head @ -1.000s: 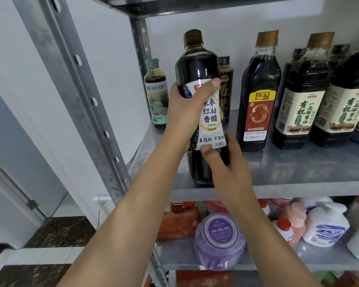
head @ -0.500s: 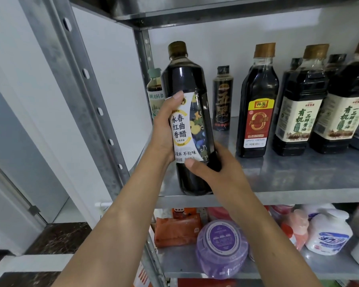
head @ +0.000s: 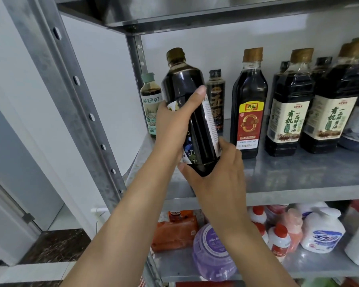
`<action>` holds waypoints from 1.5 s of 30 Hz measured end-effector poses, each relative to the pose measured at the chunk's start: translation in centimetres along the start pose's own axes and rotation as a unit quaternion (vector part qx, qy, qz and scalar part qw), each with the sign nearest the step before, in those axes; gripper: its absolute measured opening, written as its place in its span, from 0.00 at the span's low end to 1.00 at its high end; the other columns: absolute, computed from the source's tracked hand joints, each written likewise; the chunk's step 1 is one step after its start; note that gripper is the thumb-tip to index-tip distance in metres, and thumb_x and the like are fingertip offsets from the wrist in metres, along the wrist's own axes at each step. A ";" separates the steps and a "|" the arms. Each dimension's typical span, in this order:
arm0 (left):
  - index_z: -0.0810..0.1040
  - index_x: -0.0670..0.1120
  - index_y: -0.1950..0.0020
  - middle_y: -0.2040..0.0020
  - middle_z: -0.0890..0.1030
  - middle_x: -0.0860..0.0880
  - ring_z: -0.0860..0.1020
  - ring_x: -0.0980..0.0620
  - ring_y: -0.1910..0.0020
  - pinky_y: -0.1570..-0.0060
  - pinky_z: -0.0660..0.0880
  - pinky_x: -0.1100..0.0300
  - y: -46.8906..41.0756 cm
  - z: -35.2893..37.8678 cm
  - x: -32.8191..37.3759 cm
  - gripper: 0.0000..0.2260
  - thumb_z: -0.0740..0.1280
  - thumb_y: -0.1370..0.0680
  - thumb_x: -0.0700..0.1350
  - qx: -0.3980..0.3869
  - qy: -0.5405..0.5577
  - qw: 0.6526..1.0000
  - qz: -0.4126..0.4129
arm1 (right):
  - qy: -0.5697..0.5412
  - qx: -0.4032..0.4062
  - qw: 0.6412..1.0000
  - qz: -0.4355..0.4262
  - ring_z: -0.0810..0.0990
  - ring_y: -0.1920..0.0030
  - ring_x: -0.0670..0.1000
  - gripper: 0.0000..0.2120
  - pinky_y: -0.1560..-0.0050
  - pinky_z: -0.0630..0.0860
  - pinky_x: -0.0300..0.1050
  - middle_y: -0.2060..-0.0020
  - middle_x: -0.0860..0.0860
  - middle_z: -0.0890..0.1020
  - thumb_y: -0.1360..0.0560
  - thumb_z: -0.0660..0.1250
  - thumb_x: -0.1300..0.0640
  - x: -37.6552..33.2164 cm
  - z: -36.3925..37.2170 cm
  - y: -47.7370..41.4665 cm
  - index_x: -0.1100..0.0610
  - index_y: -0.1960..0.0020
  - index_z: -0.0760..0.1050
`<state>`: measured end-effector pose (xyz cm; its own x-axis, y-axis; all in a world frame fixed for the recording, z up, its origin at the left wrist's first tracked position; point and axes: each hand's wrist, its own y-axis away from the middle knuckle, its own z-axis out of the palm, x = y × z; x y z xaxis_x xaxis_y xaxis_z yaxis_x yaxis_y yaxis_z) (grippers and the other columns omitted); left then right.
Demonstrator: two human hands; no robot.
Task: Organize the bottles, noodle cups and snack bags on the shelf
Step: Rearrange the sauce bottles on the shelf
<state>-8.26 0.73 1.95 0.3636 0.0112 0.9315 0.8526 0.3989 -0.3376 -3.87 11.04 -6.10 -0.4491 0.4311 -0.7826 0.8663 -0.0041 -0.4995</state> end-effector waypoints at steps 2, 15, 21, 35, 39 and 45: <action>0.79 0.45 0.38 0.47 0.86 0.46 0.85 0.50 0.50 0.45 0.82 0.48 0.0 0.0 -0.3 0.24 0.78 0.29 0.55 0.011 0.013 1.000 -0.001 | -0.073 -0.028 0.997 0.013 0.71 0.35 0.45 0.39 0.35 0.74 0.49 0.38 0.44 0.71 0.34 0.75 0.36 0.4 -0.5 -0.2 0.48 0.30 0.62; 0.78 0.38 0.38 0.49 0.82 0.39 0.82 0.43 0.52 0.53 0.81 0.52 -0.2 -1.4 -0.9 0.24 0.60 0.20 0.57 -0.120 0.177 0.976 -0.033 | -0.201 -0.130 0.970 0.040 0.75 0.45 0.29 0.33 0.53 0.72 0.24 0.44 0.31 0.78 0.31 0.78 0.45 0.6 -0.7 -2.0 0.39 0.32 0.66; 0.73 0.40 0.31 0.43 0.83 0.41 0.83 0.43 0.45 0.41 0.79 0.44 -0.7 -0.8 -0.6 0.36 0.74 0.32 0.59 -0.073 0.053 0.996 0.024 | -0.153 -0.115 0.981 0.015 0.72 0.41 0.32 0.37 0.53 0.69 0.26 0.38 0.34 0.73 0.32 0.76 0.39 0.8 -0.4 -2.1 0.37 0.30 0.60; 0.78 0.38 0.41 0.55 0.85 0.44 0.85 0.45 0.57 0.60 0.81 0.54 -1.1 -1.3 -1.2 0.15 0.73 0.25 0.40 -0.079 0.065 0.995 0.017 | -0.310 -0.141 0.938 0.067 0.80 0.45 0.34 0.29 0.50 0.74 0.25 0.44 0.37 0.83 0.31 0.74 0.43 1.7 -0.5 -3.1 0.45 0.31 0.74; 0.79 0.41 0.42 0.55 0.85 0.44 0.84 0.44 0.56 0.57 0.81 0.52 -1.2 -2.0 -1.4 0.15 0.74 0.27 0.43 -0.073 0.087 0.993 0.013 | -0.298 -0.141 0.942 0.057 0.80 0.44 0.35 0.25 0.50 0.74 0.25 0.43 0.38 0.83 0.27 0.74 0.46 1.4 0.2 -3.2 0.44 0.32 0.74; 0.77 0.39 0.39 0.55 0.84 0.43 0.84 0.45 0.56 0.58 0.81 0.53 -1.0 -1.7 -1.2 0.20 0.73 0.29 0.44 -0.068 0.099 0.993 0.015 | -0.306 -0.139 0.940 0.056 0.80 0.44 0.34 0.25 0.50 0.74 0.25 0.44 0.37 0.83 0.27 0.74 0.47 1.5 0.3 -3.2 0.44 0.31 0.73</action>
<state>-8.89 -1.25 0.94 0.4448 -0.1644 0.8804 0.8780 0.2738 -0.3925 -7.39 11.38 -5.74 -0.3200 -0.1581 -0.9341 0.9008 0.2546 -0.3517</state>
